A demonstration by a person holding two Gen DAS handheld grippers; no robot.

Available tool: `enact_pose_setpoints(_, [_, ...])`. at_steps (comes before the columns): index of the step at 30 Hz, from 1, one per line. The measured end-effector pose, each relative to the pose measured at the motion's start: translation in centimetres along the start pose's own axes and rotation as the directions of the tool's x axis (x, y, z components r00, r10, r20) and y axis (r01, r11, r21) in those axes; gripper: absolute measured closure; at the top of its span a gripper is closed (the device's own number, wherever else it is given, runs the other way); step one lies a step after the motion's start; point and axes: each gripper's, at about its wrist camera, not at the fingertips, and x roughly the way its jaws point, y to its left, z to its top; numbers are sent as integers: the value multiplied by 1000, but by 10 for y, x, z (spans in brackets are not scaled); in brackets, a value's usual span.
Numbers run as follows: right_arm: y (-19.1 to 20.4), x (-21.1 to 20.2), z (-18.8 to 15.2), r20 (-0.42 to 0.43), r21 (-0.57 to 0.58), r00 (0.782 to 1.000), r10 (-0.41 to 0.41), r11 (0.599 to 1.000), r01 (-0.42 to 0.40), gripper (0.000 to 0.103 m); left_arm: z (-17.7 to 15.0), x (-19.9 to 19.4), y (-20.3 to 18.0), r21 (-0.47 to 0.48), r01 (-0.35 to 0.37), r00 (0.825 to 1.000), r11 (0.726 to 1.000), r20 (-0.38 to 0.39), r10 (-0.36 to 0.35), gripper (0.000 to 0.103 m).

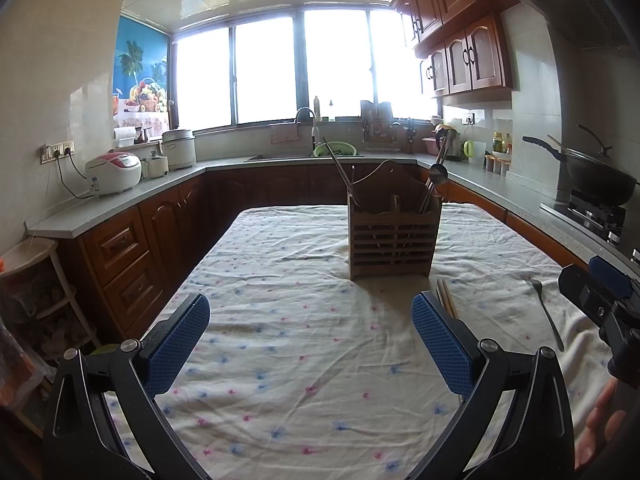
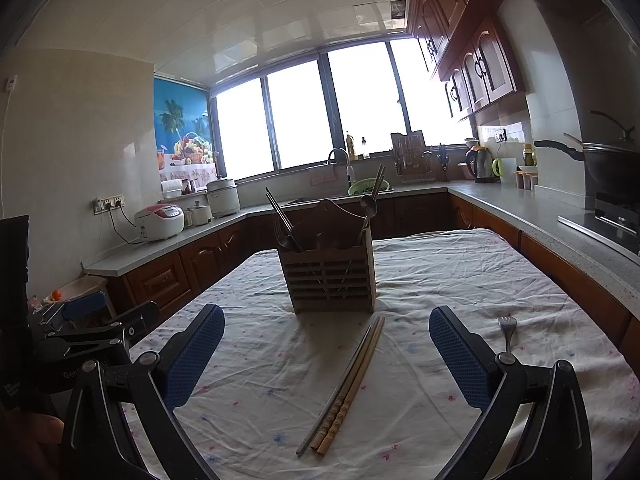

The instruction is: Organize utensils

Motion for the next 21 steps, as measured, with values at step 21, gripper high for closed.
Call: enact_pose_setpoints(21, [-5,3,3,-1,15,1000,-9,1000,9,0,5,6,-1,-3,13,1000,1000,-5,-13,0])
